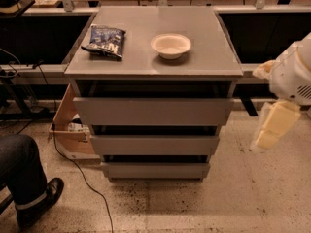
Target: Open top drawer
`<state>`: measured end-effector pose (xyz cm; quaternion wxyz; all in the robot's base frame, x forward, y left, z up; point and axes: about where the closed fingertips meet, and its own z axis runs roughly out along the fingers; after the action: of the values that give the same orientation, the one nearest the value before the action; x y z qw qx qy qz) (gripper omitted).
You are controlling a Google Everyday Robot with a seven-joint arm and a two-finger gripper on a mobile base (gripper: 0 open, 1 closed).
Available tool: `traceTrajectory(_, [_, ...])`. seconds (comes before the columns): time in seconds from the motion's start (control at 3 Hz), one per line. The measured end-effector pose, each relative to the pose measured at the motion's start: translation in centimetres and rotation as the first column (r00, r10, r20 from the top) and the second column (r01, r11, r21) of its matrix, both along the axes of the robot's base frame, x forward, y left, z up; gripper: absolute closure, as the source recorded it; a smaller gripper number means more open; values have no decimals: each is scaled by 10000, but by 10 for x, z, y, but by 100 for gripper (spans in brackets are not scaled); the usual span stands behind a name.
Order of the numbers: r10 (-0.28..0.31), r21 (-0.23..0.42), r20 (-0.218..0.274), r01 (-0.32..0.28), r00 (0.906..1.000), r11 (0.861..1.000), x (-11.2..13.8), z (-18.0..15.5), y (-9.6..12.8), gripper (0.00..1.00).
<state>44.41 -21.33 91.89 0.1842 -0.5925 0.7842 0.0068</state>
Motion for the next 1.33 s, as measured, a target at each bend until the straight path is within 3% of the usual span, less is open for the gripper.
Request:
traceTrajectory(0.67, [707, 1241, -193, -677, 9973, 9900, 17, -105, 29, 0])
traceTrajectory(1.0, [1190, 1816, -202, -1134, 9927, 9768, 27, -165, 51, 0])
traceTrajectory(1.33, [1191, 1816, -202, -1135, 9927, 9768, 27, -165, 51, 0])
